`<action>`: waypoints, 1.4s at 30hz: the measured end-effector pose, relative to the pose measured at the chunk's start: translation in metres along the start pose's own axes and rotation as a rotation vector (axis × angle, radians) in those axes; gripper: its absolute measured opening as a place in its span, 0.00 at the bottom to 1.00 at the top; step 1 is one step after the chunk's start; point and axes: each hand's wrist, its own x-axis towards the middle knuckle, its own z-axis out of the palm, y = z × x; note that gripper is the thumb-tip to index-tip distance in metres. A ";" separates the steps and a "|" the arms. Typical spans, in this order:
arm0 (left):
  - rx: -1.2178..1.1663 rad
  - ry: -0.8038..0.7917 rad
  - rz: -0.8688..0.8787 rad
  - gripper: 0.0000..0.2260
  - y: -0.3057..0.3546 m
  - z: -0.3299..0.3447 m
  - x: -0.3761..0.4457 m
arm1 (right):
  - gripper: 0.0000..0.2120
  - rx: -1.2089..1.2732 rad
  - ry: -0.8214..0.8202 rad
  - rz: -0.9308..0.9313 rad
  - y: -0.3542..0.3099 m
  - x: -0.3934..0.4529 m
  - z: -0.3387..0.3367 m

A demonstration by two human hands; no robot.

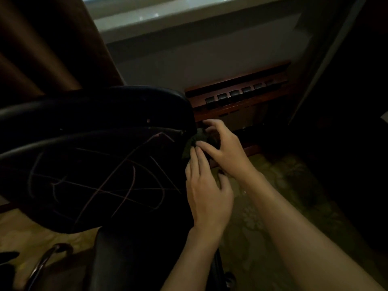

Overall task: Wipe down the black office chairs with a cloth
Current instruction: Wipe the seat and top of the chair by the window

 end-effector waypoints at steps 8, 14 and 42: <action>-0.160 0.045 0.054 0.37 -0.004 -0.004 0.008 | 0.14 -0.102 0.216 -0.254 -0.020 0.013 0.009; -0.265 0.110 0.150 0.40 -0.003 -0.007 0.017 | 0.08 -0.199 0.309 -0.504 -0.037 0.022 0.008; 0.430 -0.048 0.063 0.29 -0.059 0.018 0.010 | 0.07 -0.167 0.052 0.099 0.049 -0.017 0.038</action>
